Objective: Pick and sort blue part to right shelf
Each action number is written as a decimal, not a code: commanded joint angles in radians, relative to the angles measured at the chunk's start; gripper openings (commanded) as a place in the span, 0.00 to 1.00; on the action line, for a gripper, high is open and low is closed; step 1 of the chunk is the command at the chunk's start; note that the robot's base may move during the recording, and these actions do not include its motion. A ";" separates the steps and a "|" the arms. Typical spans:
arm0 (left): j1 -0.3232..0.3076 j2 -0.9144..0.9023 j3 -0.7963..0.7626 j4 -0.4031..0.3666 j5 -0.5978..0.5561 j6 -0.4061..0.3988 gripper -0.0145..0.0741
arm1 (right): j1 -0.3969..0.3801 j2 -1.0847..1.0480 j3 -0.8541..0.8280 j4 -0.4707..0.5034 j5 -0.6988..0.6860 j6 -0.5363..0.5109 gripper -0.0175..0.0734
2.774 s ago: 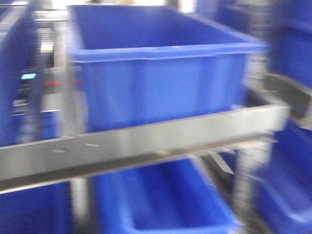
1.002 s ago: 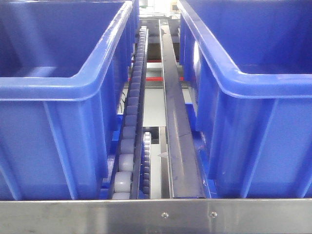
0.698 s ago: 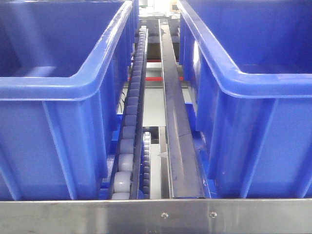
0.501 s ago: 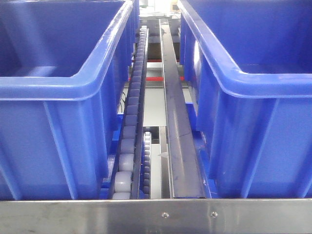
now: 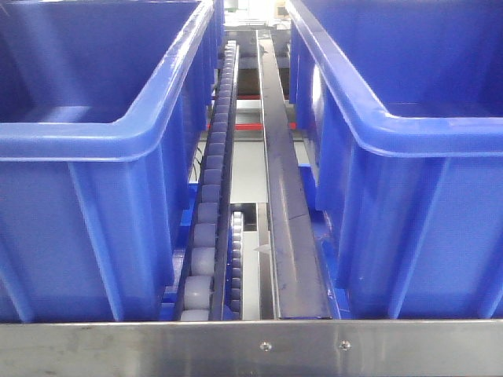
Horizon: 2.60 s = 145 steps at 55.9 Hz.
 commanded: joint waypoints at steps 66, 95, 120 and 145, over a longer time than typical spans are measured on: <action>0.114 0.400 -0.296 -0.084 0.071 0.026 0.85 | 0.000 0.018 -0.025 0.008 -0.091 -0.002 0.32; 0.114 -0.210 0.039 -0.051 -0.089 0.030 0.32 | 0.000 0.018 -0.025 0.008 -0.057 -0.002 0.32; 0.114 -0.743 0.315 -0.030 -0.119 0.030 0.30 | 0.000 0.326 -0.188 0.008 0.043 0.100 0.32; 0.114 -1.028 0.411 0.011 -0.078 0.030 0.30 | -0.016 1.111 -0.613 -0.031 0.166 0.136 0.32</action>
